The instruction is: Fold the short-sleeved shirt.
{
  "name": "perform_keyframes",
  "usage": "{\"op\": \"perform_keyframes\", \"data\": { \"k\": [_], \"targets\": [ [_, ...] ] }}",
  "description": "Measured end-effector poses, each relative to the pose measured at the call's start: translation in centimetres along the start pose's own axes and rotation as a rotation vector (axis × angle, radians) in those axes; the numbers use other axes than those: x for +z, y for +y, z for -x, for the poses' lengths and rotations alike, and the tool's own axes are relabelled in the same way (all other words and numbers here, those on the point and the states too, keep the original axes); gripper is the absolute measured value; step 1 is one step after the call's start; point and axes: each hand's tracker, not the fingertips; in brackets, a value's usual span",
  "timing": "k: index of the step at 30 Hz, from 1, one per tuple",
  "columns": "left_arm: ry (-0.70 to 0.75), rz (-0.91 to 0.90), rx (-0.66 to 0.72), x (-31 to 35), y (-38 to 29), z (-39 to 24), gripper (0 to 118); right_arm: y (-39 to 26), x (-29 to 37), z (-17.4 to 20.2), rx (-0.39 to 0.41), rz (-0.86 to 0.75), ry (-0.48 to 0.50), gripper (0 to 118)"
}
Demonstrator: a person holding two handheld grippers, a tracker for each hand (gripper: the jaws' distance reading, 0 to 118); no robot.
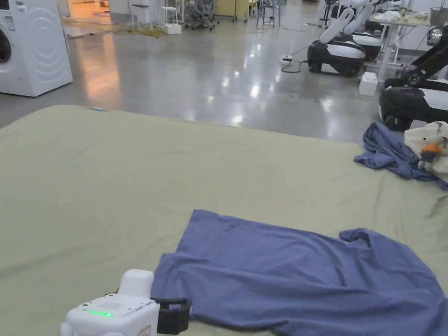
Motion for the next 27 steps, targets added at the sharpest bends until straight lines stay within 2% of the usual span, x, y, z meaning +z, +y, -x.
{"op": "perform_keyframes", "data": {
  "k": [1,2,4,5,6,7,8,9,10,11,13,14,17,19,20,21,22,23,27],
  "targets": [
    [0.067,0.057,-0.024,-1.0,0.4,0.1,118,-0.2,0.0,-0.1,0.004,0.004,0.000,2],
    [0.066,0.094,-0.033,-2.2,0.7,0.2,118,-0.3,-0.1,-0.2,0.007,0.019,-0.001,2],
    [0.085,0.171,-0.026,-2.9,1.0,-0.8,106,-0.7,-0.2,-0.5,0.003,0.033,-0.001,2],
    [0.098,0.155,-0.048,-2.8,1.2,-1.3,92,-0.9,-0.3,-0.4,0.008,0.045,-0.001,2],
    [0.108,0.104,-0.043,-2.1,1.2,-1.5,58,-1.2,-0.5,-0.5,0.010,0.060,-0.006,2],
    [0.093,0.056,-0.057,-1.1,1.1,-1.4,10,-1.4,-0.8,-0.8,0.006,0.078,-0.006,2],
    [0.077,0.042,-0.065,-0.8,1.2,-1.5,7,-1.8,-1.3,-1.0,-0.006,0.116,-0.004,2],
    [0.059,0.038,-0.068,-0.7,1.3,-1.9,8,-2.1,-2.0,-1.3,-0.008,0.166,0.006,12],
    [0.072,0.057,-0.075,-1.1,1.8,-2.2,7,-2.6,-3.0,-1.7,-0.005,0.227,0.021,52],
    [0.042,0.081,-0.077,-0.9,1.7,-1.5,7,-3.3,-4.3,-2.2,-0.015,0.294,0.027,117],
    [0.054,0.052,-0.068,-0.2,1.8,-1.1,8,-5.4,-7.6,-3.7,-0.042,0.468,0.007,113],
    [0.036,0.039,-0.047,0.0,2.0,-0.7,8,-6.4,-8.0,-4.2,-0.036,0.381,0.007,113],
    [0.019,0.023,-0.031,-0.1,2.4,-0.6,8,-9.2,-12.7,-5.1,0.098,0.512,-0.048,112],
    [0.019,0.031,-0.043,-0.4,2.6,-0.8,8,-10.6,-14.8,-6.0,0.062,0.556,0.009,109],
    [0.019,0.034,-0.046,-0.3,2.5,-0.9,8,-10.7,-15.5,-6.2,0.054,0.565,0.020,97],
    [0.018,0.037,-0.045,-0.4,2.5,-0.9,8,-10.4,-15.8,-6.4,0.050,0.557,0.016,74],
    [0.016,0.039,-0.041,-0.6,2.5,-0.8,8,-10.7,-16.2,-6.8,0.029,0.555,0.030,35],
    [0.013,0.048,-0.034,-0.7,2.4,-0.6,8,-11.1,-16.4,-7.1,-0.012,0.559,0.078,6],
    [0.011,0.049,-0.045,-0.8,2.5,0.1,8,-10.8,-15.4,-7.5,0.002,0.528,0.067,6]
  ]
}}
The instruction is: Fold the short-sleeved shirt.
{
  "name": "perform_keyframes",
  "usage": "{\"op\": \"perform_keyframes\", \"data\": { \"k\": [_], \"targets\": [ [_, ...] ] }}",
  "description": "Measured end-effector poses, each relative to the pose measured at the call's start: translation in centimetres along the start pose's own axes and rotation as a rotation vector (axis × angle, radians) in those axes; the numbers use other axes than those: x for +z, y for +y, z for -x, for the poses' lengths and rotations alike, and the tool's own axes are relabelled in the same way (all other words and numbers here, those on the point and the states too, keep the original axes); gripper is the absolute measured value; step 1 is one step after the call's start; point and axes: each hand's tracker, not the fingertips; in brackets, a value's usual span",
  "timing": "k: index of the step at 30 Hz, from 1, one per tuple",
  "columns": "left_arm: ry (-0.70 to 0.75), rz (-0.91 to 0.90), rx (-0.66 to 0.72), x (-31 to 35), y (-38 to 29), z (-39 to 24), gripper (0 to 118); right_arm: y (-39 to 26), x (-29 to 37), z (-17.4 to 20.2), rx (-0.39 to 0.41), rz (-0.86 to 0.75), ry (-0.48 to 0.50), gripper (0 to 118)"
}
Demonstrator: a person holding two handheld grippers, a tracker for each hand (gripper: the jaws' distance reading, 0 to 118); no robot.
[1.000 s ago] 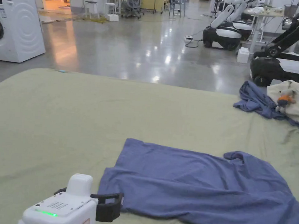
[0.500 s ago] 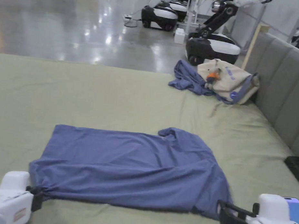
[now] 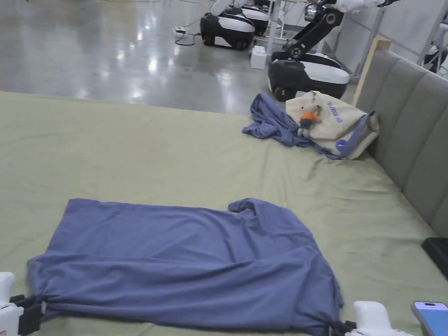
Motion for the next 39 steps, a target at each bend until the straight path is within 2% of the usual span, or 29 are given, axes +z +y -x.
{"op": "perform_keyframes", "data": {
  "k": [2,4,6,7,12,15,18,19,21,22,23,24,25,26,27,29,30,31,32,33,34,35,37,39],
  "targets": [
    [-0.058,0.028,0.049,0.3,-0.1,0.6,8,0.1,2.4,0.3,-0.006,-0.054,0.004,6],
    [-0.073,0.026,0.019,1.4,0.6,1.1,8,0.1,4.9,0.4,-0.001,-0.069,-0.002,6],
    [-0.068,-0.003,-0.082,2.8,1.3,0.9,8,0.3,6.8,0.2,0.024,-0.085,0.002,6],
    [-0.061,0.011,-0.078,3.3,1.6,0.9,8,0.4,7.7,0.2,0.036,-0.092,-0.004,6],
    [-0.161,0.043,-0.028,5.9,1.0,2.7,8,-0.4,10.9,0.1,0.057,-0.054,0.001,6],
    [-0.137,0.076,-0.090,7.5,-0.5,2.6,8,-2.0,11.8,0.7,0.101,0.007,-0.001,6],
    [-0.137,0.109,-0.087,8.1,-3.1,2.6,8,-3.8,12.0,0.9,0.096,0.028,0.000,6],
    [-0.127,0.098,-0.089,8.3,-4.1,2.3,9,-3.5,12.4,1.3,0.130,0.002,-0.028,6],
    [-0.086,-0.008,-0.075,8.4,-5.9,1.9,10,-2.8,12.4,1.4,0.045,-0.006,-0.011,7],
    [-0.070,-0.031,-0.013,8.2,-6.4,1.8,14,-2.6,12.4,1.3,0.030,-0.025,-0.012,13],
    [-0.074,-0.064,0.015,8.3,-6.7,1.8,49,-2.4,12.7,1.5,0.023,-0.059,-0.054,42],
    [-0.083,-0.102,0.035,8.8,-6.7,1.8,100,-2.2,13.2,1.8,0.029,-0.106,-0.112,92],
    [-0.082,-0.151,0.054,9.5,-6.7,1.7,118,-2.1,14.2,2.3,0.033,-0.164,-0.177,118],
    [-0.199,-0.268,0.046,11.5,-6.7,1.6,118,-2.3,16.2,3.0,0.037,-0.336,-0.169,116],
    [-0.101,-0.318,0.068,13.6,-6.4,1.4,118,-2.2,17.8,3.4,0.043,-0.410,-0.162,117],
    [-0.086,-0.403,0.058,15.6,-4.7,0.6,118,-1.3,19.9,4.6,0.000,-0.534,-0.210,116],
    [-0.077,-0.414,0.034,16.7,-4.0,0.2,118,-0.7,20.4,5.0,-0.014,-0.563,-0.196,114],
    [-0.069,-0.445,0.024,17.6,-3.4,-0.4,118,0.0,21.0,5.2,-0.021,-0.568,-0.133,97],
    [-0.060,-0.465,0.026,18.2,-2.9,-0.9,118,0.6,21.3,5.5,-0.033,-0.586,-0.113,4],
    [-0.061,-0.465,0.025,18.6,-2.4,-1.3,118,1.3,21.2,6.1,-0.029,-0.591,-0.159,1],
    [-0.066,-0.473,0.025,19.0,-2.0,-1.6,118,1.3,21.8,6.2,-0.037,-0.680,-0.230,1],
    [-0.084,-0.485,0.023,19.2,-1.8,-1.8,118,1.9,21.9,6.0,-0.011,-0.651,-0.127,1],
    [-0.060,-0.483,0.051,19.0,-1.3,-2.2,118,2.6,22.2,6.0,-0.056,-0.626,-0.100,1],
    [-0.076,-0.447,0.062,18.1,-0.4,-1.9,115,2.7,20.0,7.0,-0.021,-0.615,-0.106,1]
  ]
}}
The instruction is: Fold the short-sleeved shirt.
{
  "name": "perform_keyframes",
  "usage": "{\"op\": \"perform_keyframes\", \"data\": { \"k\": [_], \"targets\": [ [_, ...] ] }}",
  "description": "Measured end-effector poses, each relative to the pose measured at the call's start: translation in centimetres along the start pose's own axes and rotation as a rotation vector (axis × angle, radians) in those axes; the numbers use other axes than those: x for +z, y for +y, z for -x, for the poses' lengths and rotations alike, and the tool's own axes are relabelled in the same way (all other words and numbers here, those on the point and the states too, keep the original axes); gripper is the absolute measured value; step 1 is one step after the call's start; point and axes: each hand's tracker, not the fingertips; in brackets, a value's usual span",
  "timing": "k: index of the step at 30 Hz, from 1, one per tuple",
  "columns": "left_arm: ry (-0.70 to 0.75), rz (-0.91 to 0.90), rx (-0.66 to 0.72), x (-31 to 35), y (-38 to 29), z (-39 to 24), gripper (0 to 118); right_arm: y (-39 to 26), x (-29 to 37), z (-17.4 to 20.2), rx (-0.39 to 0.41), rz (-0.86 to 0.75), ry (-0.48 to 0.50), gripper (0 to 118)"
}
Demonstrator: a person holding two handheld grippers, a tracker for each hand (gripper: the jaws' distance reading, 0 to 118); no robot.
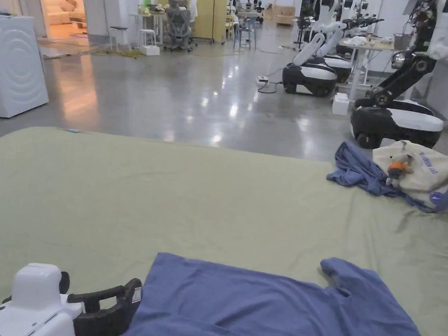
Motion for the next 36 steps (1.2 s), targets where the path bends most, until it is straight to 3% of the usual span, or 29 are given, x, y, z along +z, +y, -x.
{"op": "perform_keyframes", "data": {
  "k": [1,2,4,6,9,11,14,15,16,17,18,19,22,23,24,25,26,27,28,29,31,33,36],
  "targets": [
    [0.026,0.021,-0.003,-0.7,0.3,0.0,71,0.0,-0.2,0.0,-0.001,-0.001,0.009,1],
    [0.020,0.013,-0.010,-1.5,0.5,0.3,0,-0.1,-0.5,0.1,-0.009,0.003,0.026,1],
    [0.123,0.023,-0.073,-4.4,1.2,0.6,0,-0.2,-1.2,0.3,0.004,0.015,0.033,1],
    [-0.018,0.184,-0.018,-8.4,2.7,1.7,0,-0.4,-2.0,0.1,0.007,0.021,0.041,1],
    [0.044,0.200,-0.118,-14.1,3.5,2.2,0,-0.7,-3.7,0.0,0.016,0.038,0.040,1],
    [0.025,0.269,-0.062,-18.2,3.5,3.6,0,-0.8,-4.6,-0.2,-0.002,0.048,0.037,1],
    [-0.026,0.530,-0.031,-27.2,4.1,5.4,1,-1.1,-5.7,-0.1,0.000,0.066,0.045,1],
    [0.004,0.564,-0.041,-29.3,3.8,5.6,22,-1.3,-6.0,0.1,0.012,0.075,0.047,1],
    [0.033,0.635,-0.062,-31.7,3.8,5.7,83,-1.4,-6.3,0.2,0.022,0.081,0.054,1],
    [0.042,0.704,-0.076,-33.9,3.3,6.2,118,-1.6,-6.5,0.2,0.024,0.086,0.057,1],
    [-0.056,0.636,-0.036,-34.4,3.0,6.3,118,-1.8,-6.8,0.2,0.022,0.093,0.058,1],
    [0.007,0.711,-0.047,-35.1,2.9,6.4,118,-2.1,-7.2,0.1,0.029,0.103,0.067,1],
    [0.022,0.732,-0.023,-38.1,2.0,7.5,117,-2.5,-7.6,0.2,0.033,0.117,0.072,1],
    [0.018,0.767,-0.012,-38.5,1.7,7.5,112,-2.5,-7.7,0.3,0.032,0.127,0.075,1],
    [0.021,0.813,-0.024,-38.8,1.4,7.3,92,-2.6,-7.9,0.2,0.025,0.133,0.075,1],
    [0.023,0.844,-0.051,-38.4,1.3,6.5,38,-2.6,-8.1,0.1,0.019,0.138,0.074,1],
    [0.055,0.844,-0.121,-38.1,1.0,5.6,3,-2.6,-8.3,0.0,0.012,0.143,0.078,1],
    [0.091,0.678,-0.272,-36.9,0.9,4.5,3,-2.6,-8.9,-0.1,0.001,0.157,0.082,1],
    [0.046,0.710,-0.230,-36.2,0.3,4.1,3,-2.4,-9.8,-0.1,-0.011,0.182,0.098,2],
    [0.022,0.705,-0.204,-35.1,0.8,3.3,3,-2.2,-11.0,-0.1,-0.015,0.218,0.123,21],
    [-0.032,0.633,-0.188,-32.2,1.3,1.6,3,-1.6,-15.7,-0.1,0.016,0.310,0.122,118],
    [-0.029,0.588,-0.163,-31.1,2.3,1.9,3,-1.7,-22.1,0.0,0.021,0.406,0.063,117],
    [-0.051,0.576,-0.175,-30.1,3.6,2.5,3,-2.8,-31.9,0.1,0.010,0.553,0.128,118]
  ]
}}
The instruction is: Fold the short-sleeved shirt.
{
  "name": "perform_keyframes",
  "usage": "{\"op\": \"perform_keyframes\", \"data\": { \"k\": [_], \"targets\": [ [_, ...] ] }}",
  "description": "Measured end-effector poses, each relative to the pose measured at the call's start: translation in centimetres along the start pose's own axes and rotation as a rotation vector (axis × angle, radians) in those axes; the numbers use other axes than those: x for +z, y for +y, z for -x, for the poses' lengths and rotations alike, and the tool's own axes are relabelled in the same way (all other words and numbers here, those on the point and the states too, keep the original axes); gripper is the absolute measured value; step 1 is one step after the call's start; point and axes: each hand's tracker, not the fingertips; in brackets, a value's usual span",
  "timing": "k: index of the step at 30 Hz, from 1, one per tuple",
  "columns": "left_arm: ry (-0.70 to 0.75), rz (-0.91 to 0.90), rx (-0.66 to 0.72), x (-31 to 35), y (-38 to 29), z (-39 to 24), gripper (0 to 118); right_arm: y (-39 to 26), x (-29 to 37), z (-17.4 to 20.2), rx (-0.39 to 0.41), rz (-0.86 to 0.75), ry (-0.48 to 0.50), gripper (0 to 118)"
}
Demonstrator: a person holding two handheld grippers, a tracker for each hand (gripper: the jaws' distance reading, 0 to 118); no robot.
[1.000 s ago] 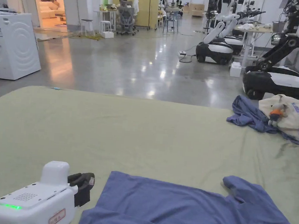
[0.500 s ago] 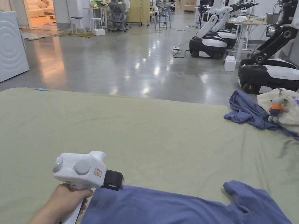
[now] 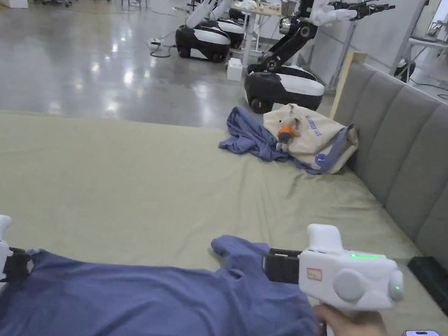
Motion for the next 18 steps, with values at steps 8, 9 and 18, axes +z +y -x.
{"op": "perform_keyframes", "data": {
  "k": [8,9,18],
  "targets": [
    [-0.010,0.004,0.011,-0.7,-0.3,2.8,3,-0.1,-11.4,-1.4,0.107,0.350,0.027,66],
    [-0.010,0.009,0.020,-0.8,-0.4,3.0,3,0.0,-10.4,-1.5,0.137,0.283,0.002,56],
    [-0.053,-0.078,-0.002,4.8,-0.8,1.5,3,0.0,6.0,-1.4,0.002,-0.046,0.145,3]
  ]
}}
